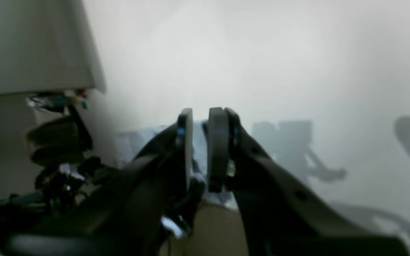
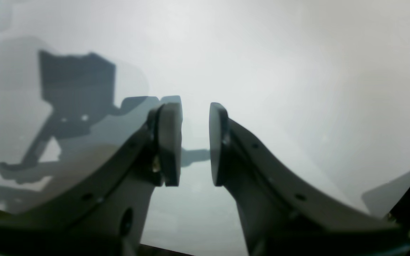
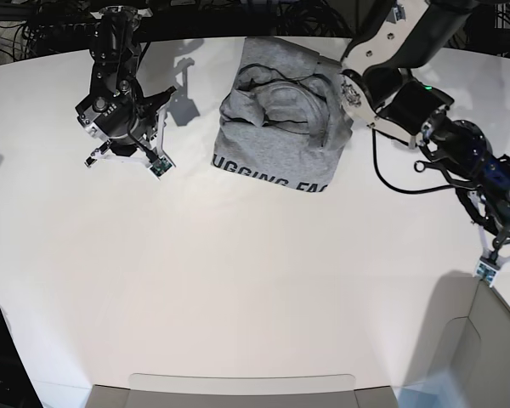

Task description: Fold the T-shirt properly

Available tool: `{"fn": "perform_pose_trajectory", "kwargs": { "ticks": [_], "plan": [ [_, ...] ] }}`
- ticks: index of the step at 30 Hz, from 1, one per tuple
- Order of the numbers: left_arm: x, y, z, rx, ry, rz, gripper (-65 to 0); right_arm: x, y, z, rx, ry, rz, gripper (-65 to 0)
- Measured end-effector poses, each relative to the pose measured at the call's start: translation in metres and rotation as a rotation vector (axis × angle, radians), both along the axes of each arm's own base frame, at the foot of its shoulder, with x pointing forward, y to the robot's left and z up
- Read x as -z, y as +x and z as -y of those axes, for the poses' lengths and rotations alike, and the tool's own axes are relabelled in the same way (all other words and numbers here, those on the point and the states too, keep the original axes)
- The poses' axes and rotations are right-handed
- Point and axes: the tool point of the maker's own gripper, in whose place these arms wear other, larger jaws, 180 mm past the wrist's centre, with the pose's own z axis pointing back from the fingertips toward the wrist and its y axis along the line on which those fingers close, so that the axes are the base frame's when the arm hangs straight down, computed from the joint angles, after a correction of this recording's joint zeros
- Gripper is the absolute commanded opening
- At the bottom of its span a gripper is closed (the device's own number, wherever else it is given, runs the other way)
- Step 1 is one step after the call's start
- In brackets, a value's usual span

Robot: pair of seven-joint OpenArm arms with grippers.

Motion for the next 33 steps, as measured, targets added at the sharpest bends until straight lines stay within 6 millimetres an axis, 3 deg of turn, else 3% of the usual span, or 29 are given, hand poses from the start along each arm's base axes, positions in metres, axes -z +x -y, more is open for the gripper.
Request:
{"fn": "perform_pose_trajectory", "kwargs": {
  "ticks": [4, 10, 18, 27, 33],
  "plan": [
    [0.005, 0.007, 0.007, 0.036, 0.001, -0.016, -57.1, 0.0, 0.0, -0.001, -0.002, 0.001, 0.001, -50.7],
    [0.023, -0.004, 0.008, 0.041, 0.011, -0.079, -57.1, 0.0, 0.0, -0.002, -0.003, 0.003, 0.001, -50.7],
    [0.041, 0.0, 0.012, 0.081, 0.005, -0.149, -57.1, 0.0, 0.001, -0.002, -0.003, 0.003, 0.002, -50.7],
    [0.045, 0.001, 0.02, 0.167, 0.102, -0.221, -57.1, 0.0, 0.0, -0.002, -0.003, 0.002, 0.0, -50.7],
    [0.036, 0.001, 0.011, 0.17, 0.154, -0.231, -57.2, 0.0, 0.0, -0.002, -0.003, 0.002, -0.002, -50.7]
  ]
}}
